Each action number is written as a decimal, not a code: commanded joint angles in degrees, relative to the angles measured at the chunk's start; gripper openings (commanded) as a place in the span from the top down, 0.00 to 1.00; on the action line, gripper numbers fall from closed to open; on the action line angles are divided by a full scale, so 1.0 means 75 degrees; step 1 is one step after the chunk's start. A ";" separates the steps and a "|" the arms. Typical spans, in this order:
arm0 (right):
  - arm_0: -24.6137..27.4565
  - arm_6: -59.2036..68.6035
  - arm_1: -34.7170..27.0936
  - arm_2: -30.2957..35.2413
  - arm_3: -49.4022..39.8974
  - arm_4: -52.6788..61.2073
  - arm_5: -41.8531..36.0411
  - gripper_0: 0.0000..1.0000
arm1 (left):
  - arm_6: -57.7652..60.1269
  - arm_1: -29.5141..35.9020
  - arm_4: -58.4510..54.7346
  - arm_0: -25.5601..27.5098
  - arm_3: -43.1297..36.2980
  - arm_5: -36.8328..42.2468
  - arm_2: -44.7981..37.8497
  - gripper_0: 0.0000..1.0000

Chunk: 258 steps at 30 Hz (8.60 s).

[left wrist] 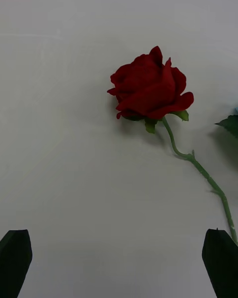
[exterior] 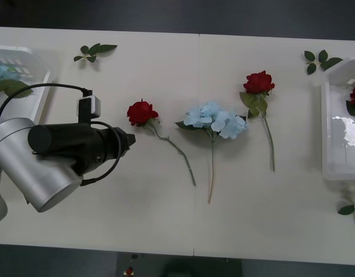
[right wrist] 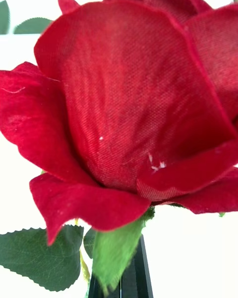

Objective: Put the red flowers into the right box and the blue flowers into the left box

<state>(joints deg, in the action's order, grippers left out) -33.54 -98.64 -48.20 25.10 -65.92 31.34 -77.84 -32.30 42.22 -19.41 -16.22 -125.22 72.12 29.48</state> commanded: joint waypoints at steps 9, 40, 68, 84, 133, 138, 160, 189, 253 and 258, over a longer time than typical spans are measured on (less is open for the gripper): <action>-0.0051 -0.0466 -0.0171 -0.0791 0.1547 0.0321 0.1332 1.00 | 0.1635 -0.0836 0.0830 -0.1224 0.0794 0.1025 0.1108 0.00; -0.1059 0.0695 0.0755 -0.1166 -0.1102 0.1821 -0.2008 0.00 | 0.3369 -0.1656 0.0994 -0.3884 0.4861 -0.0909 0.3217 0.00; -0.1610 0.3202 0.1833 -0.4952 -0.0656 0.0849 0.0172 0.00 | 0.3334 -0.1797 0.0220 -0.4904 0.6396 -0.2010 0.4401 0.00; -0.1610 0.2863 0.2138 -0.5608 0.0000 0.0157 0.0770 0.00 | 0.3111 -0.1973 0.0548 -0.4904 0.6677 -0.2186 0.4518 0.08; -0.1610 0.2019 0.2970 -0.5608 0.1277 -0.0265 0.1965 1.00 | 0.1565 0.0172 -0.1139 -0.4646 0.2388 -0.1213 0.1577 1.00; -0.1622 0.2066 0.2970 -0.5608 0.1289 -0.0253 0.1965 1.00 | 0.1459 -0.0109 -0.1409 -0.4212 0.1486 -0.1213 0.0241 1.00; -0.1915 0.2300 0.2384 -0.4202 -0.1207 -0.0370 -0.0320 1.00 | -0.3017 -0.3648 -0.1057 -0.1962 -0.0038 -0.1213 -0.2443 1.00; 0.0394 0.1949 0.0309 0.0486 -0.2742 -0.0030 -0.2640 1.00 | -0.2150 -0.5242 0.0888 -0.1775 0.0654 -0.3088 -0.0099 1.00; -0.1176 -0.1110 0.0380 -0.0358 -0.1102 0.9626 -0.4234 0.00 | 0.0393 -0.5043 0.2353 -0.1821 0.0700 -0.3721 0.0182 1.00; -0.1387 -0.0770 0.0895 -0.0510 -0.1102 0.9673 -0.4070 0.00 | 0.0393 -0.5043 0.2353 -0.1821 0.0700 -0.3721 0.0182 1.00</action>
<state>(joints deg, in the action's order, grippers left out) -41.88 -107.10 -42.80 21.31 -72.88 103.21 -109.24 -30.42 3.69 -2.13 -29.14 -118.95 45.17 29.76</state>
